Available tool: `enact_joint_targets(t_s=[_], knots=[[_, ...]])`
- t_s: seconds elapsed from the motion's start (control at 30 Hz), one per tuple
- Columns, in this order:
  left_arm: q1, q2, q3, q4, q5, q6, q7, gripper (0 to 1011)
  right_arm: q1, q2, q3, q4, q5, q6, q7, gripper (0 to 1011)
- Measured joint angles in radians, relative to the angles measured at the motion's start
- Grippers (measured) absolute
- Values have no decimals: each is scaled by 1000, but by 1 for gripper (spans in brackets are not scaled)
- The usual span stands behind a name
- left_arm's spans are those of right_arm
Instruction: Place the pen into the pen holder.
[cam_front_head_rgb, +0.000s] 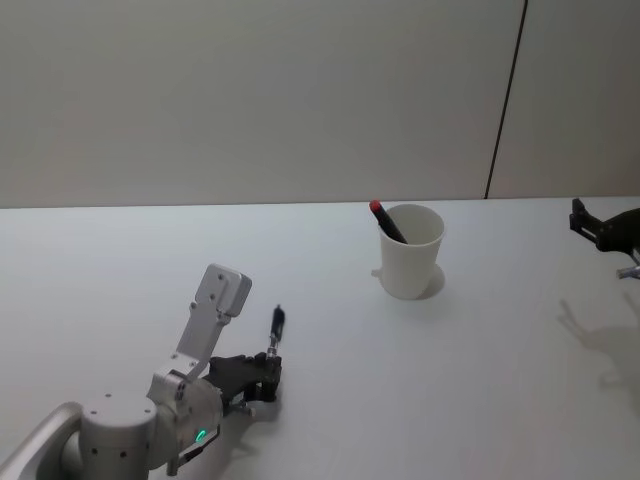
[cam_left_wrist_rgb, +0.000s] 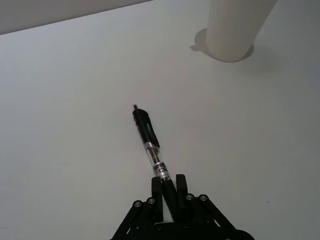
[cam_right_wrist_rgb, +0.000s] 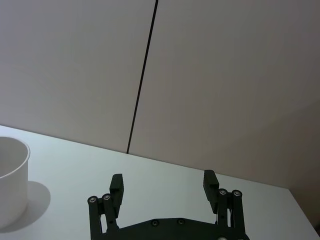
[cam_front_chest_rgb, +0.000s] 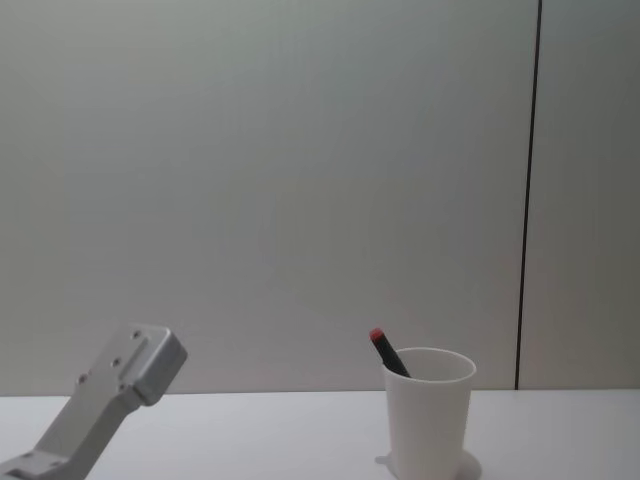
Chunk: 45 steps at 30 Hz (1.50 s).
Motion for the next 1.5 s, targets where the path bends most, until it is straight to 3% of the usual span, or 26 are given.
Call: enact_joint_targets(t_s=[0.2,0.67,1.23,1.5], knots=[[3,-5,1,7,-7,-6,5,140,0,0,0,0,0,0,0,1001],[9,-5,2,8,3,-35,18,137,0,0,0,0,0,0,0,1001],[34,33,-17,-116,97,-94,66,136,0,0,0,0,0,0,0,1001],[52,56,-27,-172,135,-175,62,136,0,0,0,0,0,0,0,1001]])
